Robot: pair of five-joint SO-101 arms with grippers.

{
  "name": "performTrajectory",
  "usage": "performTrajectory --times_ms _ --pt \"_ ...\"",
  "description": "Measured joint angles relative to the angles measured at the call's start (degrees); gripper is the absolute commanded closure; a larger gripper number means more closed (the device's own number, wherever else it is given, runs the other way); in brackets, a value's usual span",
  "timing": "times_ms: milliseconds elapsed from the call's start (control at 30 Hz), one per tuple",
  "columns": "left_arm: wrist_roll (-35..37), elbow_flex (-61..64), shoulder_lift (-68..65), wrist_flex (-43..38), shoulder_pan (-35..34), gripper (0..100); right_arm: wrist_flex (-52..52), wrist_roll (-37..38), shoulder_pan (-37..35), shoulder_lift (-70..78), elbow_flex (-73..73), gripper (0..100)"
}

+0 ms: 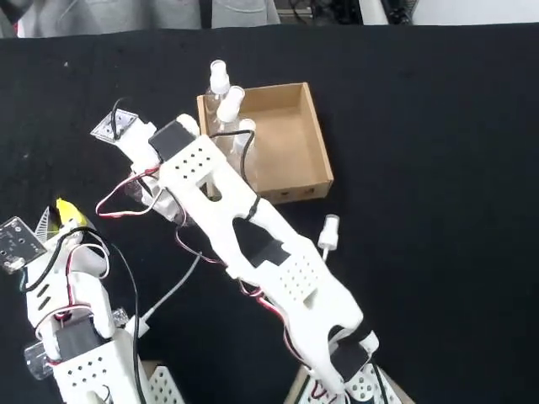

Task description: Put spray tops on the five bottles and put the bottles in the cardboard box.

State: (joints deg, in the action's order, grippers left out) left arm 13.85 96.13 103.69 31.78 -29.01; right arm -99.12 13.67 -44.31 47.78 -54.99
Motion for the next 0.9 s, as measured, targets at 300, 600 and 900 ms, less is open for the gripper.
performTrajectory --times_ms 300,600,900 --pt "0.0 0.0 0.0 0.0 0.0 95 -0.1 0.0 0.0 0.0 0.0 98.2" --pt "0.0 0.0 0.0 0.0 0.0 95 -0.2 0.0 0.0 -6.7 5.3 98.0" --pt "0.0 0.0 0.0 0.0 0.0 95 -0.2 0.0 0.0 -20.7 17.6 98.0"
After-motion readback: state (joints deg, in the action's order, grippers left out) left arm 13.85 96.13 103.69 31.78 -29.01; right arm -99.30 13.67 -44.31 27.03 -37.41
